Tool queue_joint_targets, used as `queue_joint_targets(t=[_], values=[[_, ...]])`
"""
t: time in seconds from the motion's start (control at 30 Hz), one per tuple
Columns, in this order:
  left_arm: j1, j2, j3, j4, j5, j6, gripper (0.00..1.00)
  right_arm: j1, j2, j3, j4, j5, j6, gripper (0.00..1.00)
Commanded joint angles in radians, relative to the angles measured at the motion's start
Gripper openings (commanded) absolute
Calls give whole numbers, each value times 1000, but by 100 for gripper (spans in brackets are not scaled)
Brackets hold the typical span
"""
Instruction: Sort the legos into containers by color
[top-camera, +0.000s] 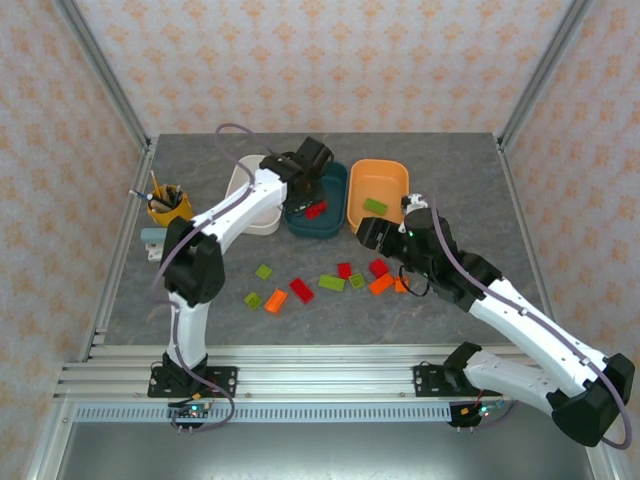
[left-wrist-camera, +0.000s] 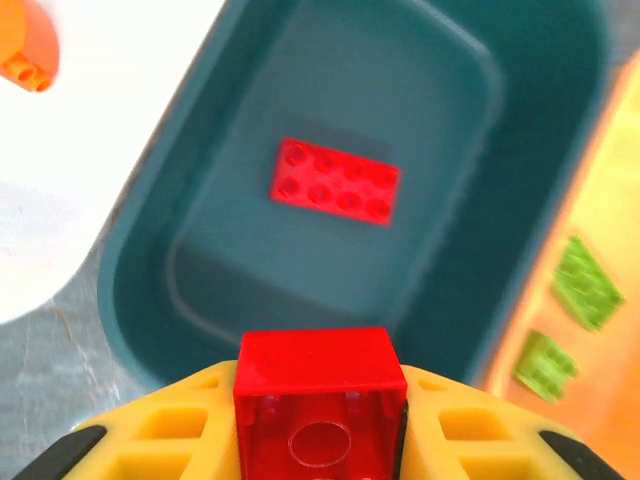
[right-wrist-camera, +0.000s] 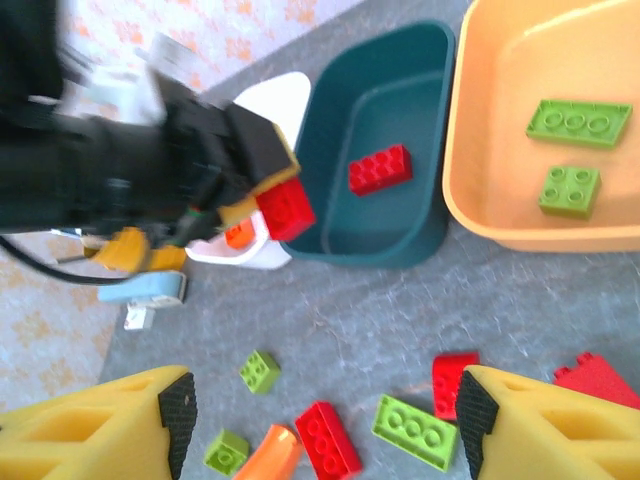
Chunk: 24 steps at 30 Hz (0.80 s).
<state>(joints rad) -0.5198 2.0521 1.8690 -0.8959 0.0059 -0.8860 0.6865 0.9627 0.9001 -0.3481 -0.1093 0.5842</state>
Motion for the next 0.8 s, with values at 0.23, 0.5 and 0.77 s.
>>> queue_joint_targets(t=[0.23, 0.5, 0.77], values=[[23, 211, 176, -153, -23, 85, 35, -11, 8, 2, 40, 31, 62, 71], [22, 160, 214, -161, -24, 85, 64, -26, 11, 3, -30, 50, 37, 72], [12, -105, 145, -99, -22, 60, 72, -55, 41, 105, -274, 100, -79, 72]])
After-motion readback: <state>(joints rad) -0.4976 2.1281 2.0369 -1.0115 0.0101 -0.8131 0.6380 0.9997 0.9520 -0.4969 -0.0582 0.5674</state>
